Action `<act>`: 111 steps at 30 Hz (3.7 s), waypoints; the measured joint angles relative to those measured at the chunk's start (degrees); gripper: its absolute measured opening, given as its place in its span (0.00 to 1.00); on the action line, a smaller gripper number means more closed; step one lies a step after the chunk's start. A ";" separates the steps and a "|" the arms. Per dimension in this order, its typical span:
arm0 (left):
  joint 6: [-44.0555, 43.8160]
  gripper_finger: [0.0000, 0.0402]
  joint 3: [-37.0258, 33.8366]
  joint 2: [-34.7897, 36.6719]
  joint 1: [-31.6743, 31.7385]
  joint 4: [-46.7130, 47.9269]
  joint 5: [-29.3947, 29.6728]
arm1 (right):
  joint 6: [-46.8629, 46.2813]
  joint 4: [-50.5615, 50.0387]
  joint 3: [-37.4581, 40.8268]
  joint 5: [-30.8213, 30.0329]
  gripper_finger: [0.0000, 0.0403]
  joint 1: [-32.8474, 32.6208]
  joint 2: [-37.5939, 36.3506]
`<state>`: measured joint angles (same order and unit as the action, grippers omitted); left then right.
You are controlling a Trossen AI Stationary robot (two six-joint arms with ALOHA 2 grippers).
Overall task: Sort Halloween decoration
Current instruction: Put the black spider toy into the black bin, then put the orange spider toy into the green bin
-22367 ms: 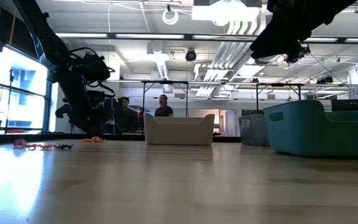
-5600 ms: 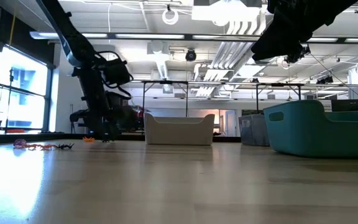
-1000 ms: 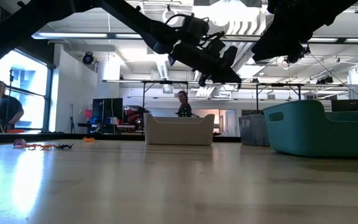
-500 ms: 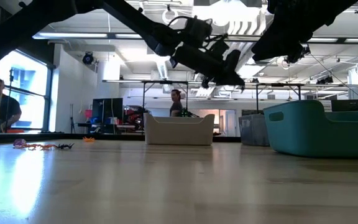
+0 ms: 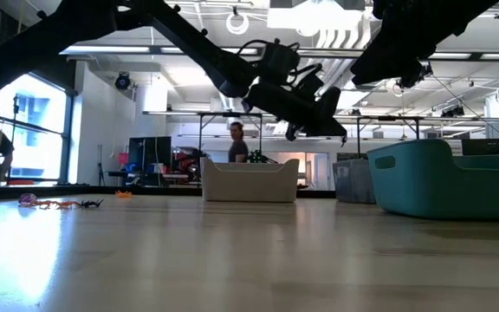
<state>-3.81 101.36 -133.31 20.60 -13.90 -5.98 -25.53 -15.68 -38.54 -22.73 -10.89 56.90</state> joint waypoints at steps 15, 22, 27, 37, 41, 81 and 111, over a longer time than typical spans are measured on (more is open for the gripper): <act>-0.59 0.00 -0.06 -1.95 -0.15 -1.70 -2.02 | 0.01 0.02 0.00 0.01 0.33 -0.01 0.00; -0.79 0.00 0.00 -1.91 -0.73 -1.90 -2.47 | 0.01 0.02 0.00 0.01 0.33 0.01 -0.02; -2.13 0.00 0.00 -1.91 -0.85 -1.84 -2.51 | 0.00 0.04 0.00 -0.01 0.33 0.00 -0.02; -2.10 0.00 0.00 -1.91 -0.83 -1.82 -2.49 | 0.01 0.02 0.00 0.00 0.33 0.00 -0.02; -2.14 0.01 0.00 -1.91 -0.83 -1.61 -2.51 | 0.00 0.04 0.02 -0.01 0.33 -0.01 -0.02; -3.08 0.10 -29.00 24.55 7.34 11.20 3.53 | -0.01 0.08 0.00 -0.01 0.33 -0.01 -0.02; -30.60 0.18 -74.77 58.35 10.08 19.51 40.02 | -2.55 0.04 0.00 -2.17 0.33 0.01 -0.02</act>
<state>-34.41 26.59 -74.96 30.68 5.61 34.04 -28.08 -15.64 -38.54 -24.91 -10.87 56.88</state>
